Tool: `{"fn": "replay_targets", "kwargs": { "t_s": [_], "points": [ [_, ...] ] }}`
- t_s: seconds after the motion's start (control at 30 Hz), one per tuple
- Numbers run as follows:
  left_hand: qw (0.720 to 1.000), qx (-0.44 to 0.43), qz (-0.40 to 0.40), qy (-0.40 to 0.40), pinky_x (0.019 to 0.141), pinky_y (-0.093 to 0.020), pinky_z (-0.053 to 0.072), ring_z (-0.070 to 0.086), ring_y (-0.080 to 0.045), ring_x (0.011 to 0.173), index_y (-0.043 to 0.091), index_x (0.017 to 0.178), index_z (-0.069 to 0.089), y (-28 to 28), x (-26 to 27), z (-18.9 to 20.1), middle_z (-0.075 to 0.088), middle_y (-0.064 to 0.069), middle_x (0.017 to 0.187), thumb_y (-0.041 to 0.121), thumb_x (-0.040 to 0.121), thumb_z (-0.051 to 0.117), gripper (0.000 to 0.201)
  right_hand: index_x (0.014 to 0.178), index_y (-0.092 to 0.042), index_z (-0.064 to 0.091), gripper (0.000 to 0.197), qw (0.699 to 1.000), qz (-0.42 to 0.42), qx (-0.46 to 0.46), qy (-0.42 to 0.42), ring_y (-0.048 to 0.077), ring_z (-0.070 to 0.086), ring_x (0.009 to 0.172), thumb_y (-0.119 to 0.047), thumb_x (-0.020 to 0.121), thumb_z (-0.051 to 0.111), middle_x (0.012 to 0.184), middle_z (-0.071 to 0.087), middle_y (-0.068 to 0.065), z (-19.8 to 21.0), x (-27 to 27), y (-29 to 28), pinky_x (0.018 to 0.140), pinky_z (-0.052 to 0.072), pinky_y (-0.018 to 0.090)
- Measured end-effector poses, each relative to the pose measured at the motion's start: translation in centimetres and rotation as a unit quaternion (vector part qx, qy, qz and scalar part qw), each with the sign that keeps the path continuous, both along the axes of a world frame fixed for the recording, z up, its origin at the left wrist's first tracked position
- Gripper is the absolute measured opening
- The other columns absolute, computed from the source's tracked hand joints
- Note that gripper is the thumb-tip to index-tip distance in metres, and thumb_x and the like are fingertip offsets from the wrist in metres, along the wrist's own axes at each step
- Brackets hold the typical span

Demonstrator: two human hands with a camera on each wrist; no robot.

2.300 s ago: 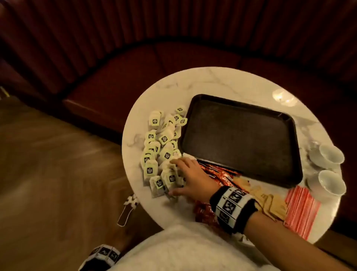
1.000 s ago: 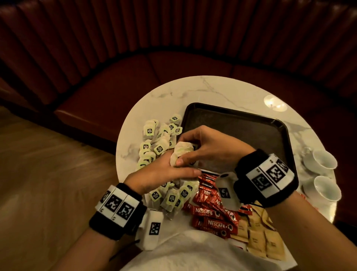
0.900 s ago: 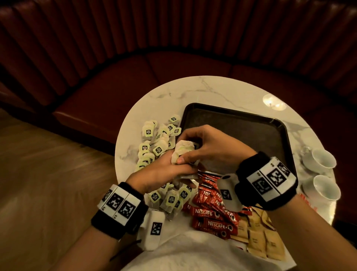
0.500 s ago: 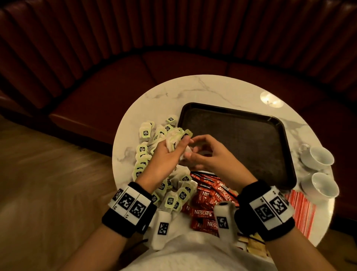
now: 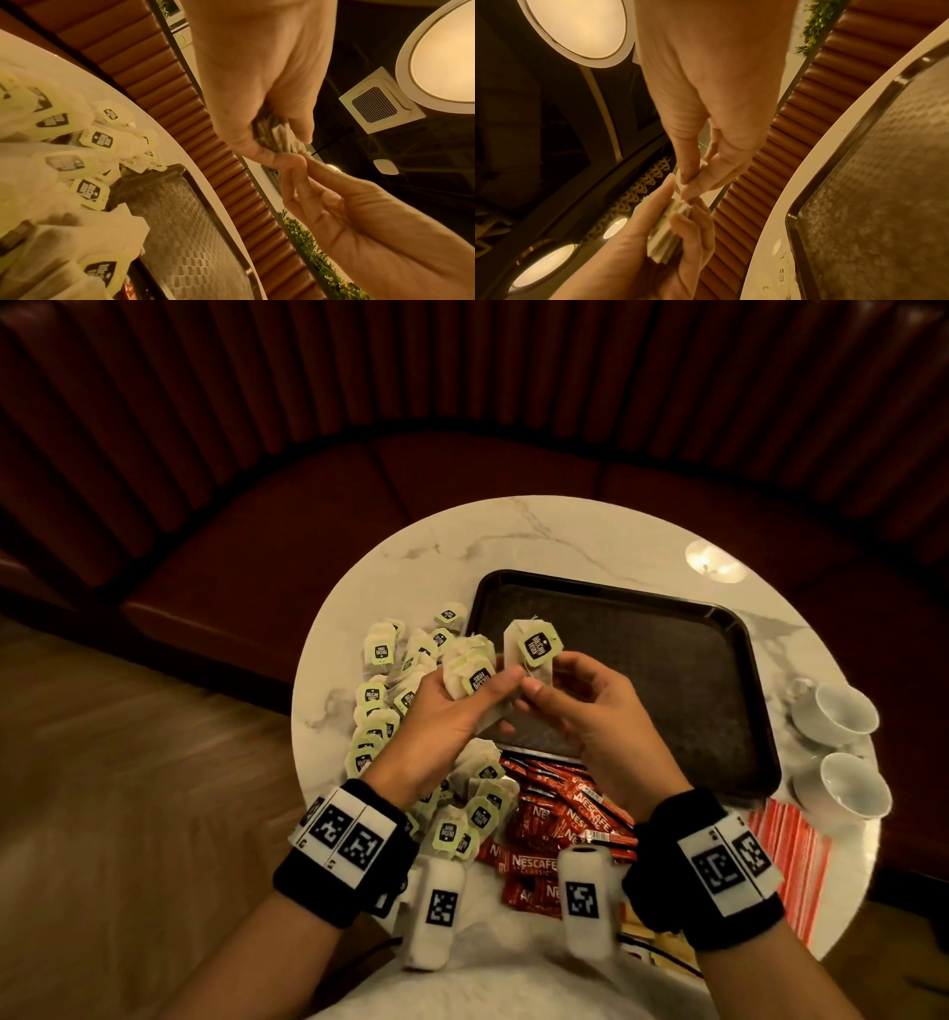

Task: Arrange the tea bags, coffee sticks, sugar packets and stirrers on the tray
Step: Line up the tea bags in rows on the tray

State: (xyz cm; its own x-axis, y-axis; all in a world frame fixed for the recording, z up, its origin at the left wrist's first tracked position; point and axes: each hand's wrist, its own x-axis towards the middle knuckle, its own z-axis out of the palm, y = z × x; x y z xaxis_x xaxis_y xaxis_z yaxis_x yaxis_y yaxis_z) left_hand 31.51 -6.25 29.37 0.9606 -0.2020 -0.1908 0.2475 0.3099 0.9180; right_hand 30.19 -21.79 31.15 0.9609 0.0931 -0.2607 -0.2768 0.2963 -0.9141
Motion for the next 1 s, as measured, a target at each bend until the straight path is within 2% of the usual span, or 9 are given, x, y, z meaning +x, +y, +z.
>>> {"fn": "replay_targets", "kwargs": {
  "t_s": [0.2, 0.33, 0.47, 0.57, 0.63, 0.73, 0.83, 0.9, 1.0],
  "points": [
    [0.999, -0.005, 0.039, -0.004, 0.055, -0.023, 0.053, 0.07, -0.019, 0.087, 0.01, 0.106, 0.068, 0.1, 0.5, 0.0, 0.074, -0.011, 0.102, 0.025, 0.078, 0.068, 0.031, 0.105, -0.005, 0.069, 0.022, 1.0, 0.004, 0.004, -0.026, 0.018, 0.069, 0.097, -0.01, 0.084, 0.067, 0.105, 0.072, 0.01, -0.2, 0.0, -0.3, 0.088, 0.057, 0.028],
    [0.998, -0.016, 0.054, -0.013, 0.052, -0.022, 0.052, 0.067, -0.016, 0.082, 0.016, 0.095, 0.07, 0.1, 0.7, 0.4, 0.074, -0.005, 0.092, 0.029, 0.076, 0.068, 0.023, 0.108, -0.008, 0.071, 0.021, 0.997, -0.003, -0.061, -0.057, 0.012, 0.067, 0.089, -0.007, 0.088, 0.067, 0.102, 0.074, 0.005, -0.2, 0.0, -0.7, 0.078, 0.053, 0.02],
    [0.998, 0.004, 0.057, -0.019, 0.052, -0.022, 0.051, 0.07, -0.018, 0.084, 0.014, 0.098, 0.07, 0.0, 1.0, 0.5, 0.075, -0.009, 0.099, 0.028, 0.08, 0.069, 0.023, 0.109, -0.008, 0.071, 0.025, 0.994, 0.005, -0.086, -0.065, 0.012, 0.068, 0.092, -0.01, 0.084, 0.07, 0.104, 0.074, 0.007, 0.0, 0.1, -0.9, 0.078, 0.053, 0.02],
    [0.997, 0.024, 0.07, -0.017, 0.053, -0.023, 0.052, 0.072, -0.018, 0.082, 0.013, 0.096, 0.07, -0.2, 1.0, 0.4, 0.076, -0.007, 0.095, 0.019, 0.087, 0.067, 0.011, 0.112, -0.004, 0.068, 0.03, 0.996, 0.0, -0.069, -0.057, 0.015, 0.068, 0.094, -0.015, 0.085, 0.067, 0.107, 0.073, 0.01, 0.0, 0.1, -1.0, 0.083, 0.056, 0.024],
    [0.995, 0.032, 0.094, -0.014, 0.053, -0.024, 0.053, 0.072, -0.019, 0.08, 0.012, 0.096, 0.069, -0.5, 1.0, 0.3, 0.076, -0.006, 0.091, 0.02, 0.087, 0.068, 0.012, 0.114, -0.001, 0.067, 0.027, 0.999, -0.016, -0.036, -0.037, 0.018, 0.068, 0.093, -0.016, 0.093, 0.059, 0.11, 0.071, 0.015, -0.1, 0.2, -1.0, 0.088, 0.057, 0.028],
    [0.993, 0.034, 0.112, -0.011, 0.056, -0.025, 0.055, 0.073, -0.019, 0.084, 0.016, 0.097, 0.07, -0.8, 0.9, 0.2, 0.076, -0.005, 0.094, 0.022, 0.087, 0.068, 0.011, 0.111, -0.003, 0.068, 0.031, 0.999, -0.041, -0.007, -0.013, 0.018, 0.068, 0.089, -0.024, 0.1, 0.048, 0.103, 0.072, 0.013, -0.2, 0.3, -1.0, 0.084, 0.057, 0.027],
    [0.993, 0.029, 0.112, -0.017, 0.058, -0.025, 0.057, 0.073, -0.019, 0.085, 0.018, 0.096, 0.07, -1.0, 0.7, 0.4, 0.076, -0.005, 0.096, 0.02, 0.09, 0.066, 0.007, 0.114, -0.006, 0.067, 0.028, 0.999, -0.026, -0.029, -0.025, 0.018, 0.069, 0.093, -0.023, 0.092, 0.06, 0.107, 0.073, 0.01, -0.2, 0.3, -0.9, 0.084, 0.057, 0.025],
    [0.993, 0.023, 0.11, -0.021, 0.057, -0.024, 0.056, 0.073, -0.017, 0.082, 0.019, 0.095, 0.069, -1.1, 0.6, 0.6, 0.076, -0.002, 0.092, 0.018, 0.092, 0.064, 0.006, 0.116, -0.009, 0.066, 0.035, 0.997, -0.02, -0.065, -0.041, 0.02, 0.07, 0.099, -0.018, 0.082, 0.071, 0.109, 0.073, 0.011, -0.4, 0.1, -0.8, 0.087, 0.056, 0.027],
    [0.993, 0.022, 0.113, -0.029, 0.054, -0.023, 0.055, 0.072, -0.015, 0.08, 0.017, 0.095, 0.069, -1.3, 0.5, 0.6, 0.076, -0.001, 0.09, 0.018, 0.092, 0.063, 0.006, 0.115, -0.007, 0.066, 0.031, 0.995, -0.027, -0.078, -0.051, 0.022, 0.069, 0.101, -0.006, 0.084, 0.07, 0.108, 0.072, 0.014, -0.7, 0.0, -0.7, 0.086, 0.056, 0.027]
  ]
}}
